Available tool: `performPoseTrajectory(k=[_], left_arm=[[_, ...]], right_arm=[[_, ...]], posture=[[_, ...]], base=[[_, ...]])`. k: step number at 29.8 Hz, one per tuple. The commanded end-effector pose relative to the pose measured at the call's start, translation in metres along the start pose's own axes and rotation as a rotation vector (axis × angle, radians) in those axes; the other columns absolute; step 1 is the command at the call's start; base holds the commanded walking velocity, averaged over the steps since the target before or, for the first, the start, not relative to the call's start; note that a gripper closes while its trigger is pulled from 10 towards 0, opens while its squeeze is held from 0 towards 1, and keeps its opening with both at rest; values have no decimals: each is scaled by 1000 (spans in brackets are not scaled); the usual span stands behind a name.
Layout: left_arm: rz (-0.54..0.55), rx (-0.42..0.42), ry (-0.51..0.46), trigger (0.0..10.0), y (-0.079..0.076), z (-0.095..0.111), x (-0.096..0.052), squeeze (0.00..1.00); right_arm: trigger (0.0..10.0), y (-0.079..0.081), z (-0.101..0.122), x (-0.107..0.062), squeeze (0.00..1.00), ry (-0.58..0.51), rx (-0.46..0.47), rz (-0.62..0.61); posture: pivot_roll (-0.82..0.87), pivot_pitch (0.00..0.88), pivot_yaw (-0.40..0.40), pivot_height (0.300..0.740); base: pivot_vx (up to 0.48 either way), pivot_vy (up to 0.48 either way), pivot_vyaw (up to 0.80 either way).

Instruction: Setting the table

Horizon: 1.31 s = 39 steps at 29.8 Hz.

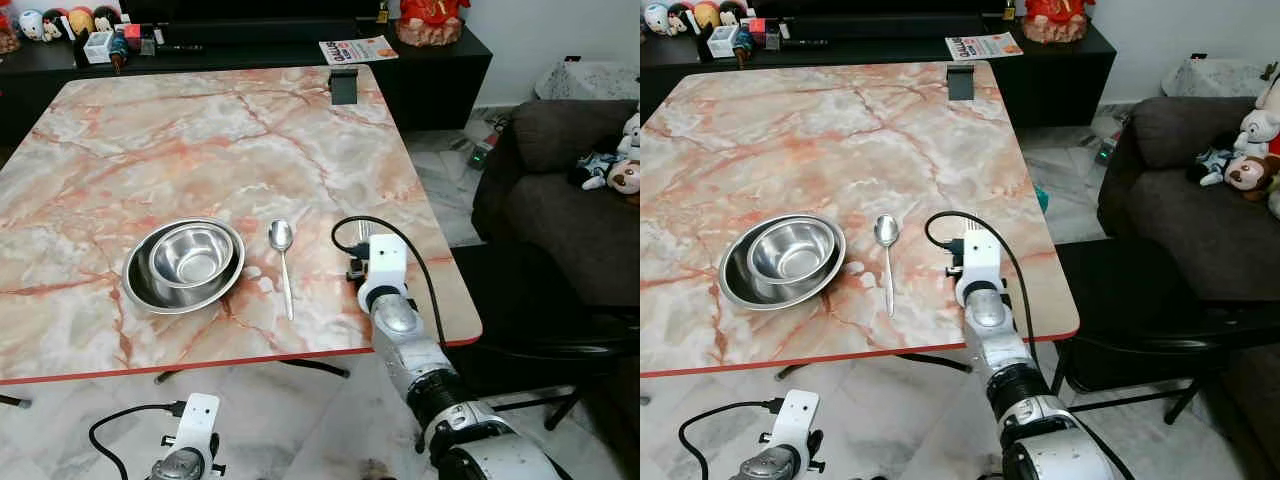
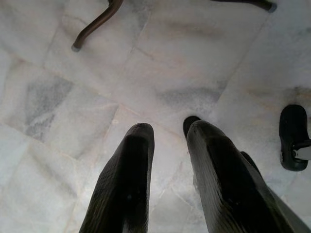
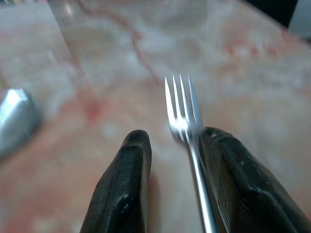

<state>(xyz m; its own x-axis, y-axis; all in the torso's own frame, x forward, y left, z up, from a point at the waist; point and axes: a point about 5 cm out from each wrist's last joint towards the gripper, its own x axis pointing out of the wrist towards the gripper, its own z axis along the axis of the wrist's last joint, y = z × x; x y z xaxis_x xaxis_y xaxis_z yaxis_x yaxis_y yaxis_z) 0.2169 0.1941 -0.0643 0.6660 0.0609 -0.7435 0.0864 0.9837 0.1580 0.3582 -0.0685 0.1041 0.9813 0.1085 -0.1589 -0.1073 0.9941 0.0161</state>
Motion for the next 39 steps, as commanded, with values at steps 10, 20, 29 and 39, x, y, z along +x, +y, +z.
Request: performPoseTrajectory(k=[10, 20, 29, 39], left_arm=[[-14, 10, 22, 10000, 1, -4, -1, 0], [-4, -8, -31, 10000, 0, 2, 0, 0], [-11, -41, -52, 10000, -3, 6, 0, 0], [-9, -34, -64, 10000, -3, 7, 0, 0]], right_arm=[[10000, 8, 22, -3, 0, -133, 36, 45], [10000, -9, 45, -11, 0, -352, 57, -5], [10000, -27, 55, -19, 0, -458, 37, -61], [10000, -20, 54, -21, 0, -478, 52, -42]], posture=[[13, 139, 33, 740], [9, 130, 26, 740], [8, 108, 10, 740], [8, 75, 10, 740]], base=[[0, 0, 0], [0, 0, 0], [0, 117, 0], [0, 372, 0]])
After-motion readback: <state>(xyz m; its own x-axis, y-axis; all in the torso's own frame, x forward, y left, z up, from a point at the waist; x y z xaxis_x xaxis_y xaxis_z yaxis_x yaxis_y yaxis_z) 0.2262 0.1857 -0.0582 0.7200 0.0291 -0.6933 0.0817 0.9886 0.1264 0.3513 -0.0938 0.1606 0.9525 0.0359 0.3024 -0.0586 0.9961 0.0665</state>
